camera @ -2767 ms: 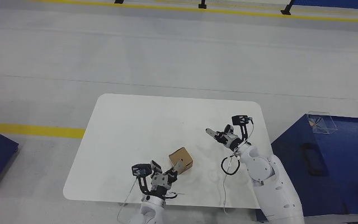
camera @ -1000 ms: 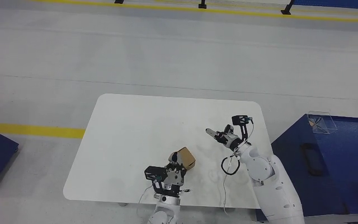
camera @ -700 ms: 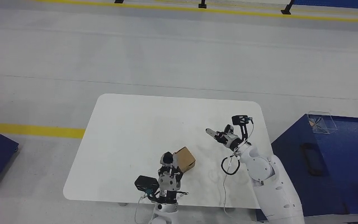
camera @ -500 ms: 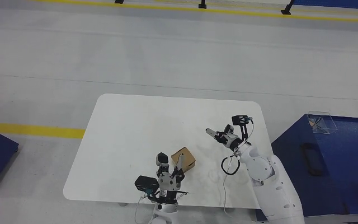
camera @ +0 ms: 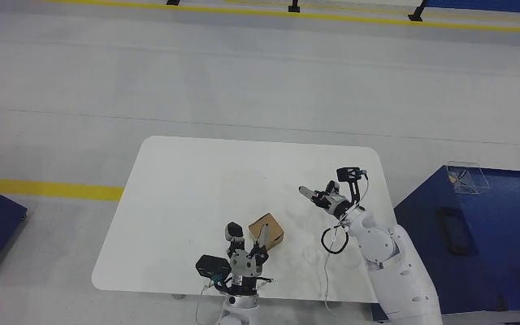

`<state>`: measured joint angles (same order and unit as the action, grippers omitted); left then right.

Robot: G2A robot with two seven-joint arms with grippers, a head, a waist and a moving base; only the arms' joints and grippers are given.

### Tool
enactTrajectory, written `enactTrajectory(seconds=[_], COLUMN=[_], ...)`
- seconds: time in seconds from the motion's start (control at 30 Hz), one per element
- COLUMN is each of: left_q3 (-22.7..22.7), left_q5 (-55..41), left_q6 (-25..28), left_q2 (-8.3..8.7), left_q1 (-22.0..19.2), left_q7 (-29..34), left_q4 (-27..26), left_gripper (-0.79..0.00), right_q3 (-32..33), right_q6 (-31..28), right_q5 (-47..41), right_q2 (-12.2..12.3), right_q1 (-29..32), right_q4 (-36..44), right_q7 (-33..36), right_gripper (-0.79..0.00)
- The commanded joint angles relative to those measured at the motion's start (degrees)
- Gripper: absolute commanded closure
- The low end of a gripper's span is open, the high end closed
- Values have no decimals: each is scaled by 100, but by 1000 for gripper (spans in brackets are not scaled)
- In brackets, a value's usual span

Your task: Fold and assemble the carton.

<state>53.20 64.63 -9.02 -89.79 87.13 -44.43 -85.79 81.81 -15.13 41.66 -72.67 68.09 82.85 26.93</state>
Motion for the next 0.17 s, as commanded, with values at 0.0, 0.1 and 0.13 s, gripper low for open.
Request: enactTrajectory(seconds=[0.0, 0.1, 0.13], left_q3=[0, 0, 0], left_q5=[0, 0, 0], left_q6=[0, 0, 0], left_q2=[0, 0, 0], left_q1=[0, 0, 0], left_q7=[0, 0, 0], left_q4=[0, 0, 0], left_gripper=[-569, -569, -569], right_q3=[0, 0, 0], right_q6=[0, 0, 0], right_q5=[0, 0, 0], right_q2=[0, 0, 0], right_q1=[0, 0, 0], right_q4=[0, 0, 0], right_q7=[0, 0, 0], right_gripper=[-785, -785, -784])
